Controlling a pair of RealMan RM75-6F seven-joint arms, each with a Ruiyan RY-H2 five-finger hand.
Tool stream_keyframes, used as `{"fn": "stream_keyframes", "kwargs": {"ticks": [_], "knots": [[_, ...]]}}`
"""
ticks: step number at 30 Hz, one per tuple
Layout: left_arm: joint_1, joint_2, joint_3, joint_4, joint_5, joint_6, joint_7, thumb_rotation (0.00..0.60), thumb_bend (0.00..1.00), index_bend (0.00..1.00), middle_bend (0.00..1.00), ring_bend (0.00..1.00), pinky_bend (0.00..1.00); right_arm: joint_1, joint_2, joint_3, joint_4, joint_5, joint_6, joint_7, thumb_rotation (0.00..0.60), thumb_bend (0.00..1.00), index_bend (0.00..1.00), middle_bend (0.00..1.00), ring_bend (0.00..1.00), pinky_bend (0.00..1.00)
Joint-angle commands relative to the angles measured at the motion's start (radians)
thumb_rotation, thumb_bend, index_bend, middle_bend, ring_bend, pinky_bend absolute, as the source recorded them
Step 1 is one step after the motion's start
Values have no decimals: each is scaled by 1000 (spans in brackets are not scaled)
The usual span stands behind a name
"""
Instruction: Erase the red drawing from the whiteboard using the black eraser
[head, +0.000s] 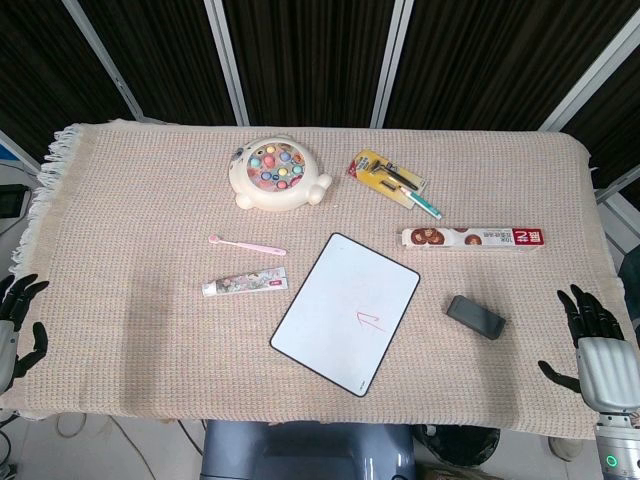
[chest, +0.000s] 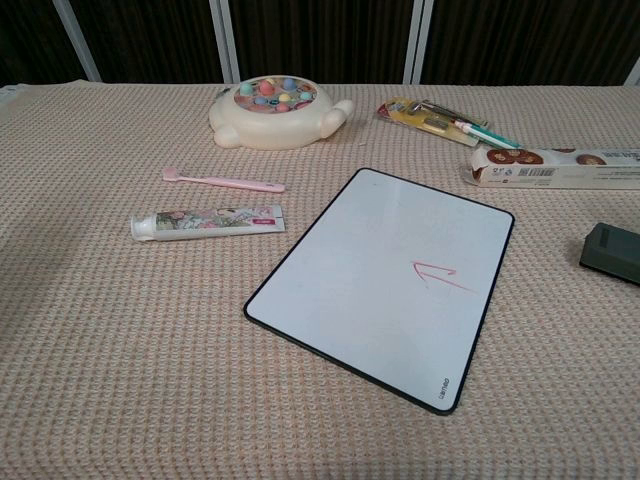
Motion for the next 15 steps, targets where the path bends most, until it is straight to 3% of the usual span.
{"fn": "stream_keyframes", "kwargs": {"ticks": [1, 15], "knots": [[0, 0, 0, 0, 0, 1, 1, 600, 638, 158, 88, 23, 4, 0, 0, 0, 0, 1, -1, 0, 600, 65, 0, 0, 54, 167], [0, -1, -2, 0, -3, 0, 1, 600, 637, 158, 89, 23, 4, 3, 2, -2, -4, 1, -9, 10, 600, 65, 0, 0, 54, 167]]}}
